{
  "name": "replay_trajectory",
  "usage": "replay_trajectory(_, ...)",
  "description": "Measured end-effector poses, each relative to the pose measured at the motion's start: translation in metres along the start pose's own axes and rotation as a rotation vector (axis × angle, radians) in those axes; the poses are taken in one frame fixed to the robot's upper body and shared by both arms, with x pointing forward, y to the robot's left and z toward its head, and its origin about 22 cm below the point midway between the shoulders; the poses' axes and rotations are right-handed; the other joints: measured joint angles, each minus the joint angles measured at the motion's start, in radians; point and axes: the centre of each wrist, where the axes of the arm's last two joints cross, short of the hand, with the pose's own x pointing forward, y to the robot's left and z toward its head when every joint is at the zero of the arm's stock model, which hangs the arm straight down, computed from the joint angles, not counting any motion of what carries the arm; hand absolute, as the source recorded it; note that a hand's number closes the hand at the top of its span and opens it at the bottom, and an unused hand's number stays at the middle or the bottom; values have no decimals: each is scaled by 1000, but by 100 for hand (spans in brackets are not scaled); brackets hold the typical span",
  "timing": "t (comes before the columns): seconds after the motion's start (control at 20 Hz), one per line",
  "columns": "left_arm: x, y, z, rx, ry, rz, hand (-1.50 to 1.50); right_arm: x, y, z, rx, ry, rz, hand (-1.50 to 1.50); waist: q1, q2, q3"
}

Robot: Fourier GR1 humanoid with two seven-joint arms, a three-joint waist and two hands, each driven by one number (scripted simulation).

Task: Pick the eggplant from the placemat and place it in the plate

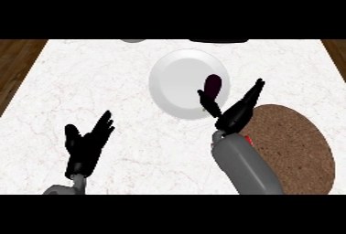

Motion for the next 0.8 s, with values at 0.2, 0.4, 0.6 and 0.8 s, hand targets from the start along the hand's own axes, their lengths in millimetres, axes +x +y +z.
replay_trajectory(0.2, -2, 1, 1, 9, -1, 8, 0, -16, -19, 30, 76, -6, 0, -150, -7, -2, -1)
replay_trajectory(0.4, -4, -2, 5, 20, 0, 9, 0, -33, -34, 52, 124, -1, 33, -150, -11, -4, -1)
replay_trajectory(0.6, -1, 5, 7, 17, -5, 7, 0, -44, -45, 68, 162, 9, 58, -150, -15, -5, -2)
replay_trajectory(0.8, 3, 3, 6, 24, -4, 12, 0, -49, -54, 79, 183, 21, 70, -150, -17, -6, -2)
